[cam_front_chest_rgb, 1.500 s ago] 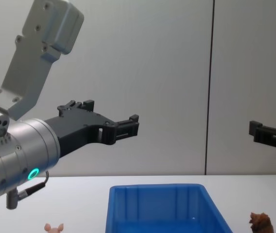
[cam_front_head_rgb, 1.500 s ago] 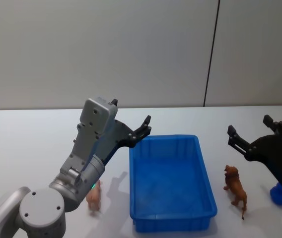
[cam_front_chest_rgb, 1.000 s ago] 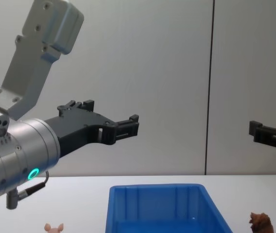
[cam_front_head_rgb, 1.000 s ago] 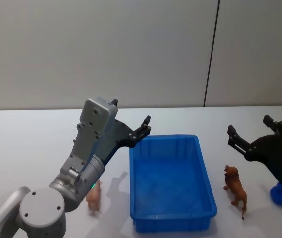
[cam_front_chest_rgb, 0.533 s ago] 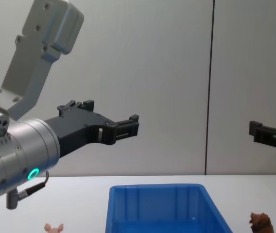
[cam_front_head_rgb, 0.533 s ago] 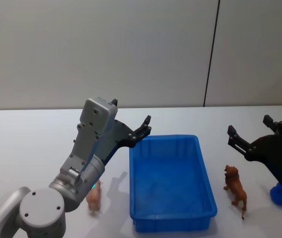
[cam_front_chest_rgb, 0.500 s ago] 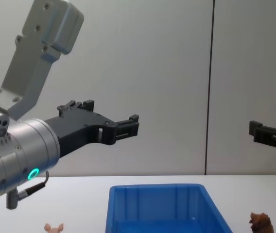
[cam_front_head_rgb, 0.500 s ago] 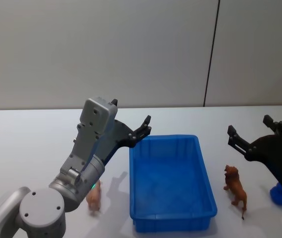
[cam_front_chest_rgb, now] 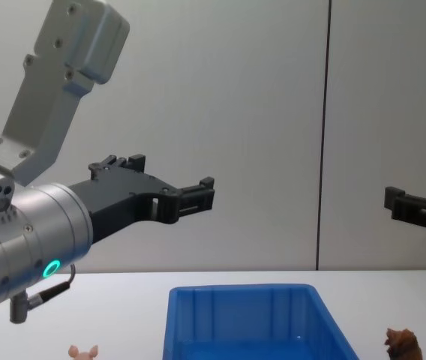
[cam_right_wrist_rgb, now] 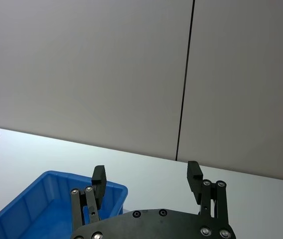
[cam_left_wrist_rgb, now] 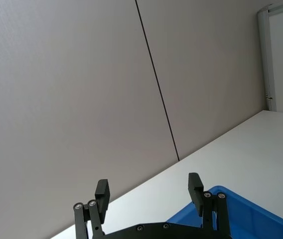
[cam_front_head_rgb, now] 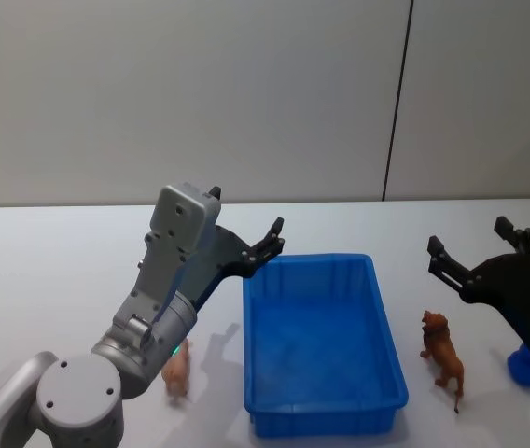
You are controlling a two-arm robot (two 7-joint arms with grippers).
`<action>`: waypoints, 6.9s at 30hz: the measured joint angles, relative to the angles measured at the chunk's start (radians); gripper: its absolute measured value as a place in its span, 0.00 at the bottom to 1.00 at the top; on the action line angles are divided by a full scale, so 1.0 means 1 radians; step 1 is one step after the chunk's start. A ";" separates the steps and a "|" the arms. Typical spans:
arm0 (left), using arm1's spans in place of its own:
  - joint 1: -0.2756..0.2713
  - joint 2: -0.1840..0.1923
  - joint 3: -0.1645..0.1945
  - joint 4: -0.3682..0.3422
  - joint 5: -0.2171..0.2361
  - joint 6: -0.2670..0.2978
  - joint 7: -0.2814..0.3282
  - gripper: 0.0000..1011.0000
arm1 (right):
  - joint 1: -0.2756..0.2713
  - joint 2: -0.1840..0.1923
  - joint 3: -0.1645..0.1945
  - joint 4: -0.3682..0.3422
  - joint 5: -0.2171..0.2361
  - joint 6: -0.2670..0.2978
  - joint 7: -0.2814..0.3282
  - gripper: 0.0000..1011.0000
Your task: Pick up the two dolls from the table and place them into the box.
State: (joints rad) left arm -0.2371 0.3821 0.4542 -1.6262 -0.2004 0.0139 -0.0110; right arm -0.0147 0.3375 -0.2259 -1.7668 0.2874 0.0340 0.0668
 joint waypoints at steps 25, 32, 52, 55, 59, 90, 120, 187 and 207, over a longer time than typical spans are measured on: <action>0.000 0.000 0.000 0.000 0.000 0.000 0.000 0.99 | -0.003 0.003 0.002 -0.001 0.000 0.000 -0.001 0.99; 0.000 0.000 0.000 0.000 0.000 0.000 0.000 0.99 | -0.027 0.021 0.017 -0.017 0.011 0.000 -0.029 0.99; 0.000 0.000 0.000 0.000 0.000 0.000 0.000 0.99 | -0.219 0.141 0.117 -0.115 0.087 0.072 -0.230 0.99; 0.000 0.000 0.000 0.000 0.000 0.000 0.000 0.99 | -0.240 0.154 0.131 -0.122 0.098 0.103 -0.253 0.99; 0.000 0.000 0.000 0.000 0.000 0.000 0.000 0.99 | -0.253 0.164 0.143 -0.122 0.110 0.153 -0.272 0.99; 0.000 0.000 0.000 0.000 0.000 0.000 0.000 0.99 | -0.056 0.084 0.079 0.140 0.009 0.351 -0.094 0.99; 0.000 0.000 0.000 0.000 0.000 0.000 0.000 0.99 | 0.015 0.036 0.047 0.245 -0.045 0.364 -0.064 0.49; 0.000 0.000 0.000 0.000 0.000 0.000 0.000 0.99 | 0.164 -0.105 -0.073 0.088 -0.032 0.397 0.349 0.13; 0.000 0.000 0.000 0.000 0.000 0.000 0.000 0.99 | 0.203 -0.152 -0.124 0.137 -0.071 0.459 0.426 0.74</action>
State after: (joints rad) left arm -0.2371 0.3821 0.4542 -1.6262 -0.2004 0.0138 -0.0109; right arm 0.1880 0.1859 -0.3502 -1.6293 0.2165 0.4928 0.4930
